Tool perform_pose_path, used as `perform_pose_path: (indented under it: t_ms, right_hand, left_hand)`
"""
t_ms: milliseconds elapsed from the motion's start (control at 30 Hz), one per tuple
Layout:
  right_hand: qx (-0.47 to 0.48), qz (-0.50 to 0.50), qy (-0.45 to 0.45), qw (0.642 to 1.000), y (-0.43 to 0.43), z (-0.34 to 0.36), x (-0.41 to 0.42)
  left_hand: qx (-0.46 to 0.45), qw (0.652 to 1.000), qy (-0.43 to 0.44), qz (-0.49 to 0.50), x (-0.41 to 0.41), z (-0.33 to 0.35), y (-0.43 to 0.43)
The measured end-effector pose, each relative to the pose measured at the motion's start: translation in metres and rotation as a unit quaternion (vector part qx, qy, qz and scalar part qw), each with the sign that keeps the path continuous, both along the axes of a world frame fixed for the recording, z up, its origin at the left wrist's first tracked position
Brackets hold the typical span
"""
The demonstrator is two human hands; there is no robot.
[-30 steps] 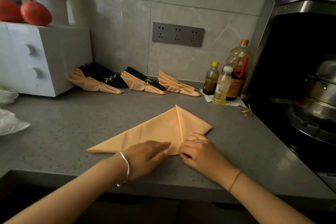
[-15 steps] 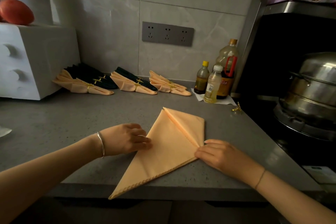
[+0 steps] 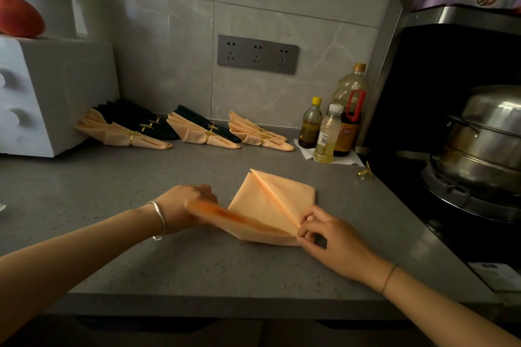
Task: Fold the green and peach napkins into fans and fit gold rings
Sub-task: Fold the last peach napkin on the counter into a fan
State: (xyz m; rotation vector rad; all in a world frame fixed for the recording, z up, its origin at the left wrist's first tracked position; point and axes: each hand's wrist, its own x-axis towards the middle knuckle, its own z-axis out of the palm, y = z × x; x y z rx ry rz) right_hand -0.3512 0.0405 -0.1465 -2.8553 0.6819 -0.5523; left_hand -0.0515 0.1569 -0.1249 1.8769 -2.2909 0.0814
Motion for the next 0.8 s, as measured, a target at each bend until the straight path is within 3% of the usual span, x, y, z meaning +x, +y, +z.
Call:
perform_pose_path:
  t_ms: [133, 200, 567, 800]
  right_hand:
    - [0.067, -0.033, -0.033, 0.997, -0.004, -0.004, 0.008]
    - [0.08, -0.044, -0.045, 0.995, -0.005, -0.004, 0.011]
    - [0.206, -0.192, -0.082, 0.956, -0.1, 0.004, 0.053]
    - [0.223, -0.179, -0.106, 0.952, -0.098, -0.001, 0.039]
  left_hand:
    - [0.086, 0.972, 0.185, 0.113, -0.01, -0.002, -0.019]
    - [0.113, 0.952, 0.232, 0.165, -0.014, -0.002, -0.032]
    - [0.072, 0.939, 0.182, 0.284, -0.034, -0.006, -0.072]
    - [0.022, 0.925, 0.189, 0.33, -0.033, -0.011, -0.089]
